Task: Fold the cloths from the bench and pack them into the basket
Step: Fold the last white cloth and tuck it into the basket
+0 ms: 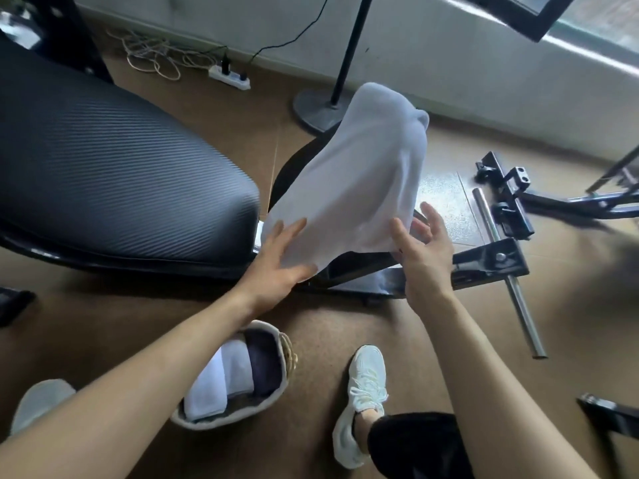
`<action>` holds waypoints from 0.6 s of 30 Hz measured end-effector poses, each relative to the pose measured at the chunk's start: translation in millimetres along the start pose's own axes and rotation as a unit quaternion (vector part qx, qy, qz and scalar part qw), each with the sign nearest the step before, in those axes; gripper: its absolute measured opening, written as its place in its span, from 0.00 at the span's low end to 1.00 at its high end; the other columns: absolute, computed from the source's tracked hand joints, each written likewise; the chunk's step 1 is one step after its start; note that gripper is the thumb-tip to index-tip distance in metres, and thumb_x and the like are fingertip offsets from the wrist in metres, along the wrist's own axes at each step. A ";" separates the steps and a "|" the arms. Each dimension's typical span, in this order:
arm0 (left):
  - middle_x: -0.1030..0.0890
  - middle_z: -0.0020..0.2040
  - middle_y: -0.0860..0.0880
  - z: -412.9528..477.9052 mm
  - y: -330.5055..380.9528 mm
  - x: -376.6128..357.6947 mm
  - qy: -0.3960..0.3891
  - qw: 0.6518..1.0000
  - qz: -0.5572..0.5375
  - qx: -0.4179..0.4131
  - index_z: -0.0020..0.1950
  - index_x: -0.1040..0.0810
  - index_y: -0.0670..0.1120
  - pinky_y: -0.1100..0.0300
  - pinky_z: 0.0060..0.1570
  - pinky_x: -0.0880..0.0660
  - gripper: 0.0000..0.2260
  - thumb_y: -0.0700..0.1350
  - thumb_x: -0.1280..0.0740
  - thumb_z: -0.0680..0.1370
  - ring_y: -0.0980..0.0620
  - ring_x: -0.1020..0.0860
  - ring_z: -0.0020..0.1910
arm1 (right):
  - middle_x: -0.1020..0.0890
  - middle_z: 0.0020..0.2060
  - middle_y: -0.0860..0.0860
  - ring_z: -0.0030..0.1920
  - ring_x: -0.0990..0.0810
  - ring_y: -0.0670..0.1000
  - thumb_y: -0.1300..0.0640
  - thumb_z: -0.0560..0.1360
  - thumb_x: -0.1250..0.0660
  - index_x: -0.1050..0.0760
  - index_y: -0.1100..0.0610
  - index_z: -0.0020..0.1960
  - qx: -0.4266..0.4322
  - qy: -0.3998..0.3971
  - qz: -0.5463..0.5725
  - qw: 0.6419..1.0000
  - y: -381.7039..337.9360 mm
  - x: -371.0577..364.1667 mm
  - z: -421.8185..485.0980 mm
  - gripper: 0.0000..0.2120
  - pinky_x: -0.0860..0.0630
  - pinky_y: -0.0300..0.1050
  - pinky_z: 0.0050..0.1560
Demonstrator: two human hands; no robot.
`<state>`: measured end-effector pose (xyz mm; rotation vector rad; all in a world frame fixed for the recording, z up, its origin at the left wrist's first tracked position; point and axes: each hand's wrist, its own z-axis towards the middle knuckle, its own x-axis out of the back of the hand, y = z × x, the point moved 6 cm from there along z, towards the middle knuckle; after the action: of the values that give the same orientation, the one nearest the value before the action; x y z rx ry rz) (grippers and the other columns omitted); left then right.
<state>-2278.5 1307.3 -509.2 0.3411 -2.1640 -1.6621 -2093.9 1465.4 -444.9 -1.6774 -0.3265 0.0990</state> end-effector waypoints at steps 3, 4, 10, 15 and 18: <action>0.43 0.82 0.53 10.9 0.8 -1.1 -0.011 0.998 0.058 -0.019 0.73 0.39 0.74 0.45 0.79 0.42 0.35 0.55 0.28 0.70 0.47 0.40 0.78 | 0.15 0.44 0.56 0.46 0.17 0.55 0.58 0.76 0.26 0.18 0.57 0.53 0.004 -0.004 0.013 1.000 4.4 -3.1 3.8 0.07 0.20 0.64 0.60; 0.41 0.81 0.53 13.0 0.6 -0.1 -0.003 0.998 0.064 -0.025 0.73 0.38 0.73 0.45 0.78 0.41 0.35 0.54 0.29 0.70 0.46 0.39 0.78 | 0.17 0.40 0.55 0.44 0.19 0.56 0.59 0.77 0.27 0.19 0.57 0.48 0.008 -0.003 0.019 1.000 5.7 -1.9 2.7 0.02 0.20 0.64 0.58; 0.29 0.66 0.54 14.7 10.1 8.0 0.018 0.995 0.045 -0.082 0.75 0.28 0.52 0.55 0.71 0.30 0.29 0.43 0.29 0.74 0.53 0.28 0.68 | 0.17 0.39 0.54 0.40 0.19 0.52 0.62 0.79 0.30 0.22 0.59 0.48 0.048 0.008 0.015 0.999 -7.7 7.2 -21.8 0.02 0.18 0.47 0.41; 0.18 0.60 0.51 -11.8 16.8 17.9 0.061 0.990 0.065 -0.112 0.66 0.18 0.47 0.58 0.63 0.23 0.22 0.38 0.23 0.72 0.56 0.19 0.56 | 0.18 0.34 0.62 0.35 0.22 0.52 0.62 0.79 0.29 0.29 0.44 0.68 0.136 -0.013 -0.049 0.989 -23.3 21.3 -61.6 0.23 0.20 0.47 0.42; 0.17 0.58 0.55 -41.2 16.3 26.3 0.064 0.987 0.100 -0.111 0.62 0.17 0.49 0.62 0.60 0.23 0.22 0.39 0.20 0.69 0.58 0.19 0.56 | 0.27 0.23 0.47 0.26 0.35 0.43 0.64 0.78 0.29 0.22 0.49 0.67 0.215 -0.017 -0.122 0.969 -35.6 22.7 -86.8 0.20 0.34 0.33 0.30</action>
<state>-2283.0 1264.9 -480.3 0.1563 -1.8334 -1.6969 -2055.7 1391.9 -395.2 -1.1983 -0.4968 0.0125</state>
